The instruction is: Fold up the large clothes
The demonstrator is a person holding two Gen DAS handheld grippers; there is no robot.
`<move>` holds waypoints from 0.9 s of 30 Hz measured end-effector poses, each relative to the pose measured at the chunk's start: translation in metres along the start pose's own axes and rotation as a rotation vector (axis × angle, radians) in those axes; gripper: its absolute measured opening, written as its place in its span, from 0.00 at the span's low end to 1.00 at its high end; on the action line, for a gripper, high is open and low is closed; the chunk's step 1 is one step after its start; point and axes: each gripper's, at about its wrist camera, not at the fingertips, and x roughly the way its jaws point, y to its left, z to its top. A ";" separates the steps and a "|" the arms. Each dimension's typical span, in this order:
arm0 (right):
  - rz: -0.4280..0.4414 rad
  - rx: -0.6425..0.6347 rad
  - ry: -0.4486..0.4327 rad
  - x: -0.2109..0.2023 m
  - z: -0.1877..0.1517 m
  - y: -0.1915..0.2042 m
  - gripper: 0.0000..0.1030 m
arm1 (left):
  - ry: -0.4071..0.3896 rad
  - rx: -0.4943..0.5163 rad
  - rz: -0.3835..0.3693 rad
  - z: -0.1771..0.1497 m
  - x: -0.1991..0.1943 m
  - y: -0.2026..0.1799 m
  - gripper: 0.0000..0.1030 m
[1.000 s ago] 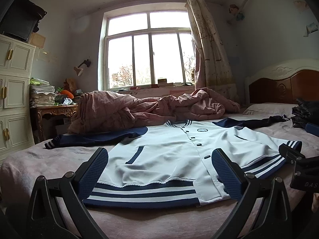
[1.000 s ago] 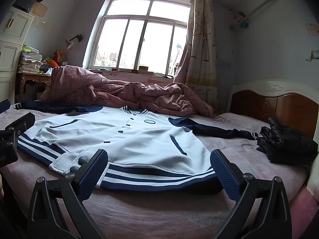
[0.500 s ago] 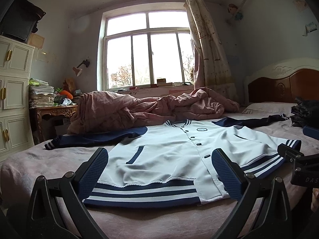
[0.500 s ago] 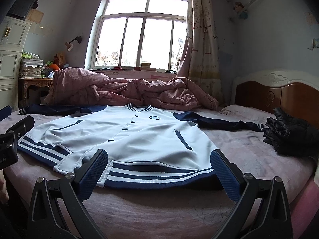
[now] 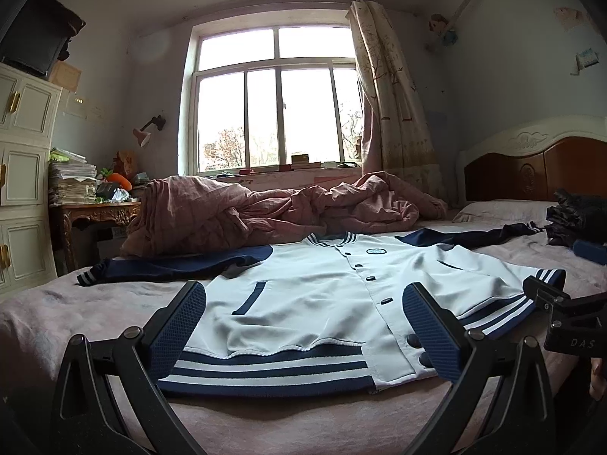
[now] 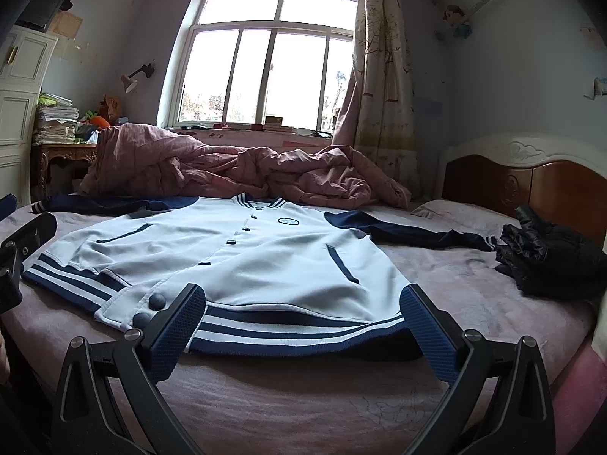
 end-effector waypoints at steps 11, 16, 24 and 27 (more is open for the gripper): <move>0.038 -0.187 0.106 0.018 -0.005 -0.010 1.00 | 0.078 0.105 0.017 -0.006 0.015 0.012 1.00; 0.033 0.081 0.200 0.040 -0.011 -0.067 1.00 | 0.050 0.009 0.159 -0.007 0.018 0.034 1.00; 0.136 0.434 0.340 0.077 -0.034 -0.132 0.97 | 0.216 -0.067 0.173 -0.033 0.041 0.079 0.90; 0.215 0.478 0.356 0.079 -0.041 -0.132 0.89 | 0.236 -0.102 0.106 -0.046 0.036 0.085 0.81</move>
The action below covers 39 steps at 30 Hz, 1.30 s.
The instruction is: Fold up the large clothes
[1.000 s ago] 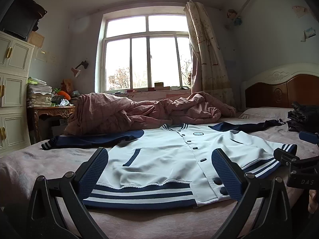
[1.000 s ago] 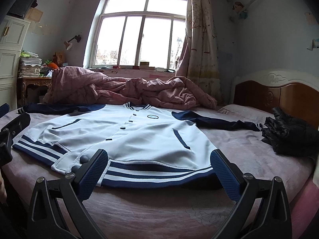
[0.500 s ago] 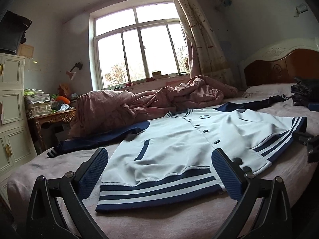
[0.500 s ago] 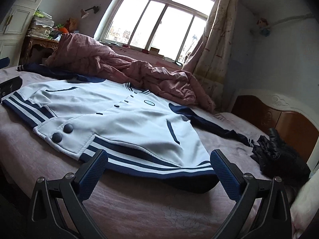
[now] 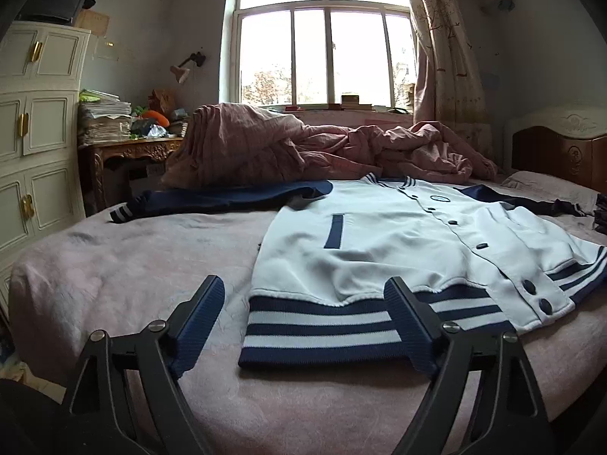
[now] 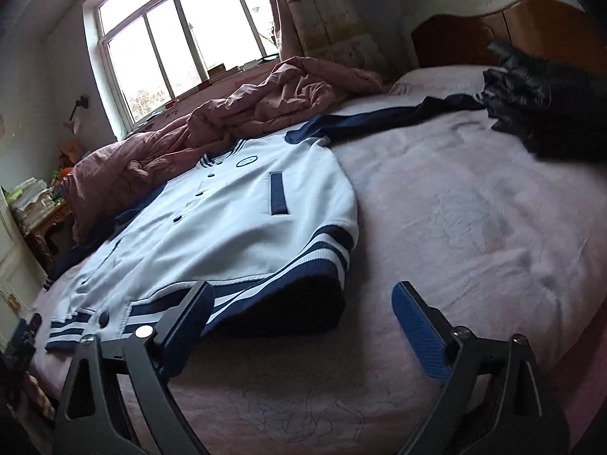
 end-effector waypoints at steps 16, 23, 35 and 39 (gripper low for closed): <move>-0.200 -0.956 0.093 0.026 -0.053 0.157 0.95 | 0.097 0.604 -0.197 -0.011 0.001 -0.124 1.00; -0.368 -0.881 0.036 0.052 -0.028 0.141 1.00 | 0.146 0.536 -0.126 0.006 0.039 -0.103 1.00; -0.281 -0.682 0.034 0.025 0.014 0.087 0.44 | 0.098 0.505 0.025 0.042 0.047 -0.052 0.99; -0.261 -0.662 -0.002 0.029 0.047 0.091 0.47 | 0.076 0.572 0.027 0.071 0.060 -0.067 0.99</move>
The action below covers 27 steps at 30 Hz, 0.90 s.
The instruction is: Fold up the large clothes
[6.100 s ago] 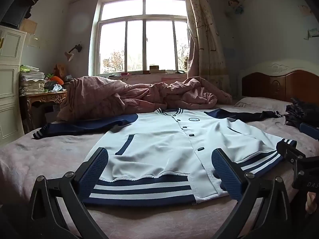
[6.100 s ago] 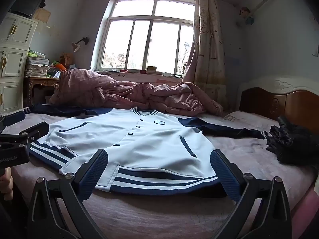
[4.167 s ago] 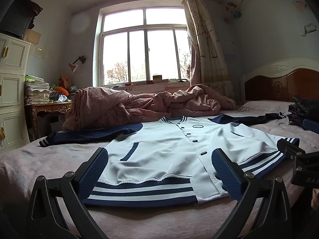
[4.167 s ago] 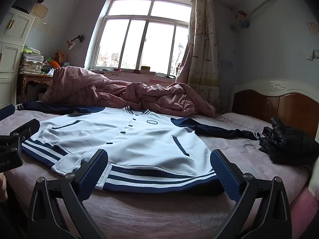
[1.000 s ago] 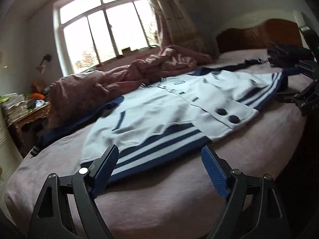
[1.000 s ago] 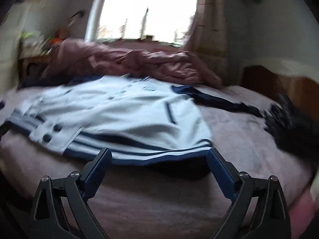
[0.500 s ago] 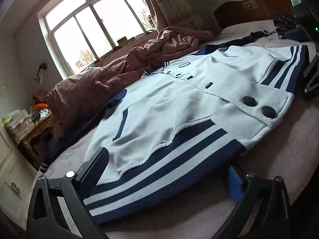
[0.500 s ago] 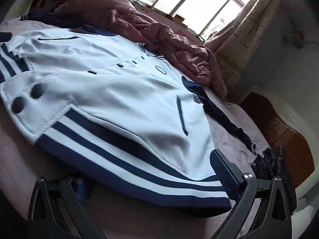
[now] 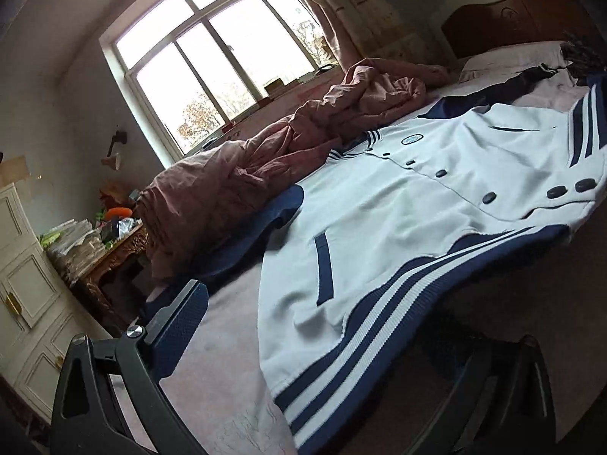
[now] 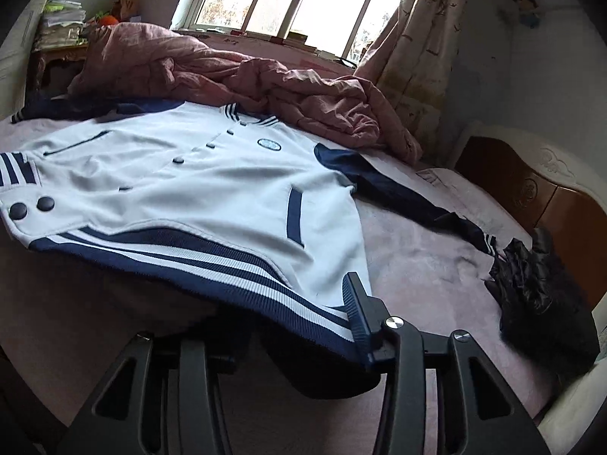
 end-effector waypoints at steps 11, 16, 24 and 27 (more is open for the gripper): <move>0.030 0.029 0.115 0.107 0.069 -0.014 0.56 | 0.249 -0.142 -0.289 0.050 0.129 0.029 0.99; 0.010 0.161 0.143 0.128 0.061 -0.042 0.64 | 0.218 -0.234 -0.350 0.050 0.142 0.047 0.99; 0.243 0.351 0.155 0.117 0.031 -0.084 0.81 | 0.012 -0.304 -0.475 0.065 0.058 0.091 1.00; 0.249 0.362 0.203 0.124 0.024 -0.082 0.81 | 0.009 -0.263 -0.479 0.045 0.039 0.080 1.00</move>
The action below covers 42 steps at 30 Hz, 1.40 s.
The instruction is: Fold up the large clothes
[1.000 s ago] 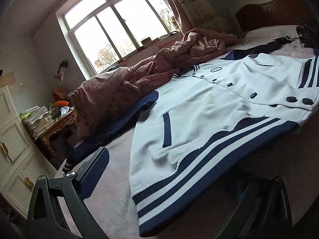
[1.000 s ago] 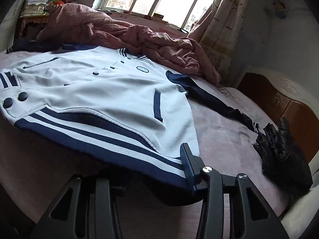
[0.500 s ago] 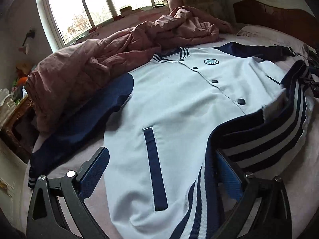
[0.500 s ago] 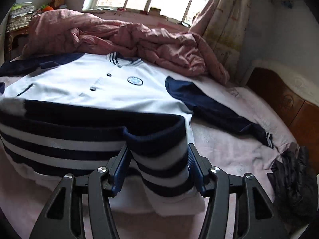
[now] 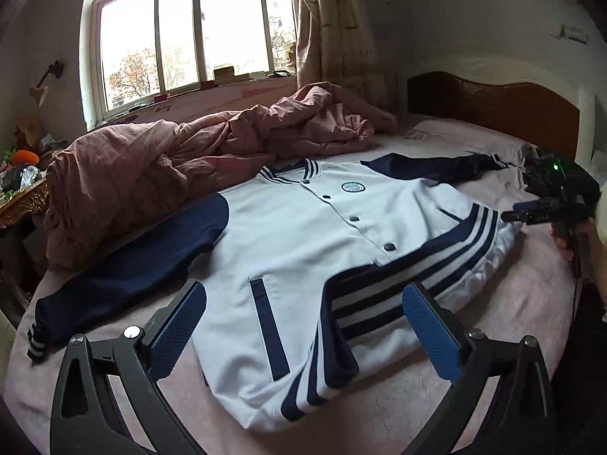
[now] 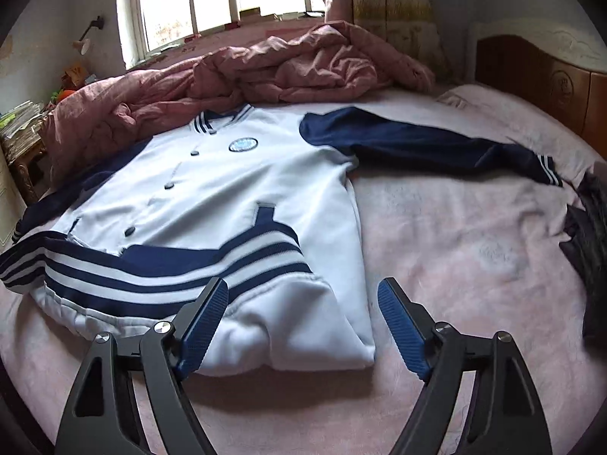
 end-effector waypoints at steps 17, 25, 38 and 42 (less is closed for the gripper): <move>-0.015 -0.011 -0.093 0.003 -0.001 0.013 0.10 | 0.083 -0.179 0.135 -0.056 0.040 0.056 0.48; -0.111 -0.028 -0.034 0.020 0.005 0.018 0.12 | 0.234 -0.228 0.259 -0.062 0.074 0.074 0.00; -0.023 -0.028 -0.234 -0.039 -0.008 0.042 0.83 | 0.081 -0.132 0.254 -0.042 0.034 0.002 0.28; -0.029 -0.113 -0.235 -0.038 -0.012 0.063 0.83 | 0.073 -0.118 0.254 -0.038 0.035 -0.006 0.57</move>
